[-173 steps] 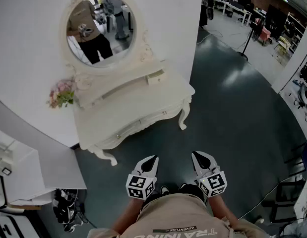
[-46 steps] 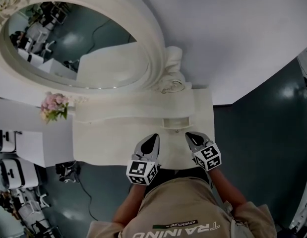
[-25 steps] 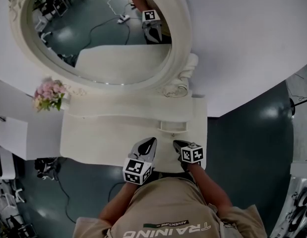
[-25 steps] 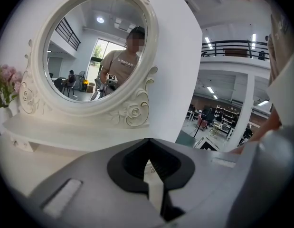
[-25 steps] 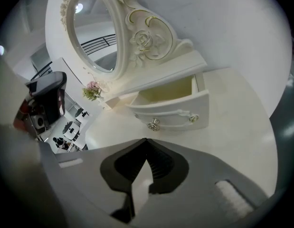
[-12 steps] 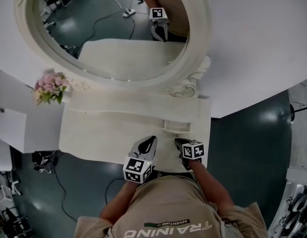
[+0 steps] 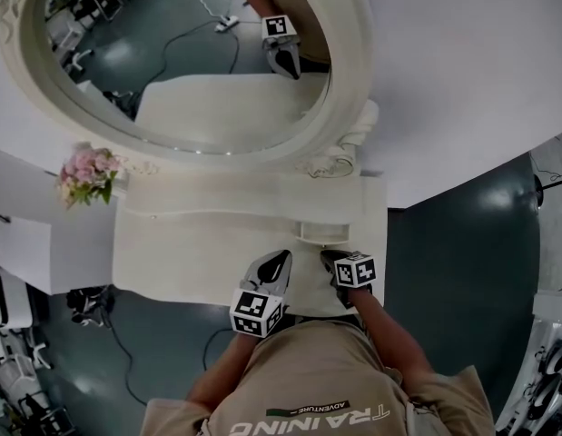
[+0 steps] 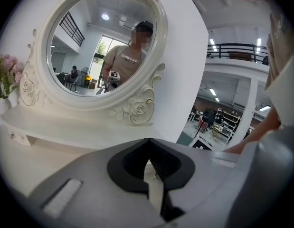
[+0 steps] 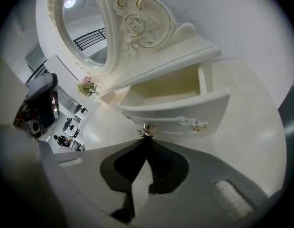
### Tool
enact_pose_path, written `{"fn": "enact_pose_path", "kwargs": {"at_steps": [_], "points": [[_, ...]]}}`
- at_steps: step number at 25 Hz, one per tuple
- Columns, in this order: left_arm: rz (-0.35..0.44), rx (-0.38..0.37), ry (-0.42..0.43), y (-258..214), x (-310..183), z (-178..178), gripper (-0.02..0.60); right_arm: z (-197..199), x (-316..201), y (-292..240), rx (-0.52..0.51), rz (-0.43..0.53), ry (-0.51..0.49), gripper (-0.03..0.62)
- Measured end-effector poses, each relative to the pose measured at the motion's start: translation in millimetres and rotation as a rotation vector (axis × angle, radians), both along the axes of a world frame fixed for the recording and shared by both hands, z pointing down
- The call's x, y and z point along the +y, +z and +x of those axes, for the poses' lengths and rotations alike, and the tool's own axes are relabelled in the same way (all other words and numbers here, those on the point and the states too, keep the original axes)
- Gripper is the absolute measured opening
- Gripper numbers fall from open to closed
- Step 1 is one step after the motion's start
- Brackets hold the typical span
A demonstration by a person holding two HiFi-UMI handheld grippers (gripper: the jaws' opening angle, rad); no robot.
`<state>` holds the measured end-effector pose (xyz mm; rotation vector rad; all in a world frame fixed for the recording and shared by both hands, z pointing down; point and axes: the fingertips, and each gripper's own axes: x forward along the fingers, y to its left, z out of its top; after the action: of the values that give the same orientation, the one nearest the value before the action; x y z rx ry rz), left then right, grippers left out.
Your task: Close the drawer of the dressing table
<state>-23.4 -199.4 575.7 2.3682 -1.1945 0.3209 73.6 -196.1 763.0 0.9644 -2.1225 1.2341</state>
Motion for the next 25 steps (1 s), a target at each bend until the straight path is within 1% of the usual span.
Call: {"fn": "enact_pose_path", "kwargs": {"at_steps": [9,25], "points": [[-0.028,0.016,0.013,5,-5,2,0.018,-1,-1,-2,0.03,-0.008,-0.03,0.003],[-0.054,0.0,0.002,15,-13,-4,0.018,4,-23,-1,0.005,-0.016,-0.021,0.003]]}}
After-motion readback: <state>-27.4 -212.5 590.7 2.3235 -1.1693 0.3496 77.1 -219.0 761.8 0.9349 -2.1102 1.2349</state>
